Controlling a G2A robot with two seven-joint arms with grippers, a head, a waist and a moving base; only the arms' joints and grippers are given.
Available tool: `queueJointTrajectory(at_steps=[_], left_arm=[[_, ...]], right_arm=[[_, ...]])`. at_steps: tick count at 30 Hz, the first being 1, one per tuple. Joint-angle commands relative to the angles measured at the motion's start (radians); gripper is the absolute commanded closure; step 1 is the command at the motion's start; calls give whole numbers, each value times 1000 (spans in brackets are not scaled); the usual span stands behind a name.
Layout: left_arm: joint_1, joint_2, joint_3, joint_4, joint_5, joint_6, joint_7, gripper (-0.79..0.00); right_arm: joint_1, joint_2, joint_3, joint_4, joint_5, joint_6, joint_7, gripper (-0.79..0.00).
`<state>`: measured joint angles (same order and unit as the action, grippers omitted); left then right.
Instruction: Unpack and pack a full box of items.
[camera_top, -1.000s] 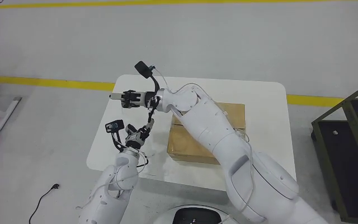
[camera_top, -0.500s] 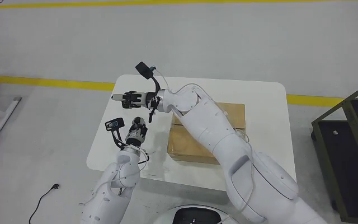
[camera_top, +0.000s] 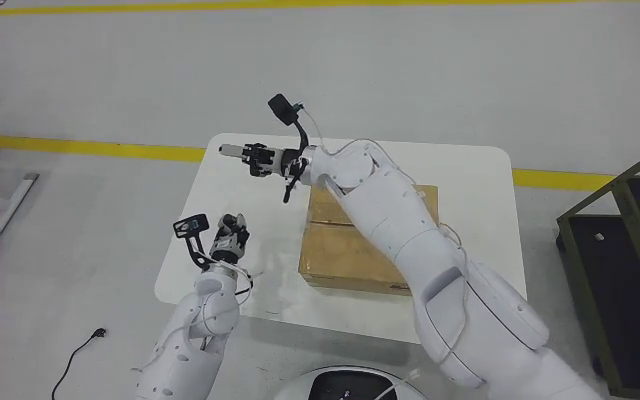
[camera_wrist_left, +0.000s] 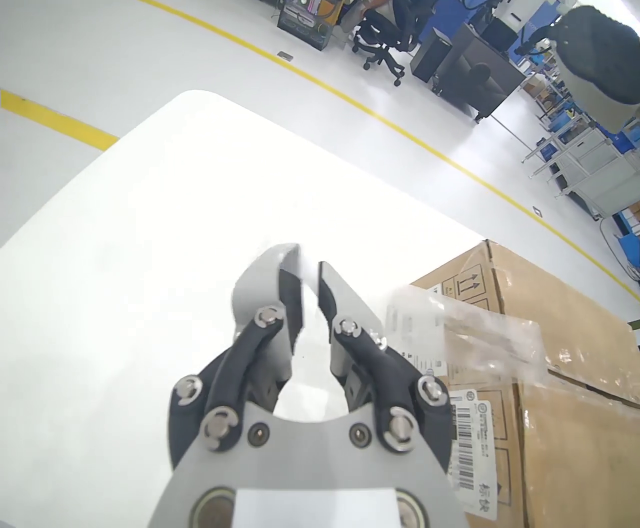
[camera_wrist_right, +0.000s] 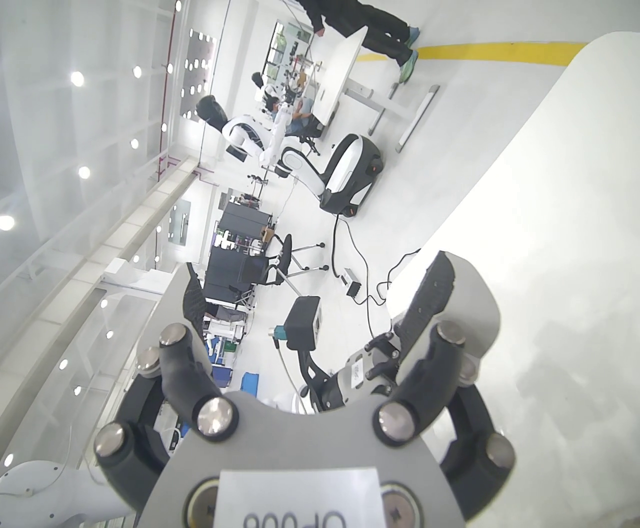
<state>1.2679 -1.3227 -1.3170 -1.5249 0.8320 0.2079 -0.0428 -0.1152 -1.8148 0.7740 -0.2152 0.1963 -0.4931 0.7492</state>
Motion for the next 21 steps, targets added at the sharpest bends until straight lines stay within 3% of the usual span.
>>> queueJointTrajectory(at_steps=[1, 8, 13, 16, 17, 19, 20, 21], left_arm=[[6, 4, -11, -7, 36, -17, -7, -785], [46, 22, -78, -44, 100, -70, -80, -785], [61, 28, -115, -53, 118, -59, -91, -785], [64, 29, -131, -58, 119, -54, -99, -785], [65, 30, -137, -62, 117, -53, -104, -785], [68, 31, -146, -67, 119, -53, -111, -785], [70, 32, -152, -70, 122, -50, -112, -785], [71, 32, -155, -72, 120, -48, -115, -785]], right_arm=[[-15, 10, 8, 1, -1, -9, 1, -785], [-100, 41, 43, -31, 17, -49, 4, -785], [-152, 66, 61, -74, 2, -63, -13, -785], [-174, 83, 74, -105, -14, -64, -28, -730], [-180, 89, 77, -114, -24, -57, -30, -696], [-191, 99, 83, -134, -38, -47, -33, -557], [-203, 107, 87, -150, -48, -38, -32, -363], [-212, 112, 91, -162, -55, -29, -33, -246]])
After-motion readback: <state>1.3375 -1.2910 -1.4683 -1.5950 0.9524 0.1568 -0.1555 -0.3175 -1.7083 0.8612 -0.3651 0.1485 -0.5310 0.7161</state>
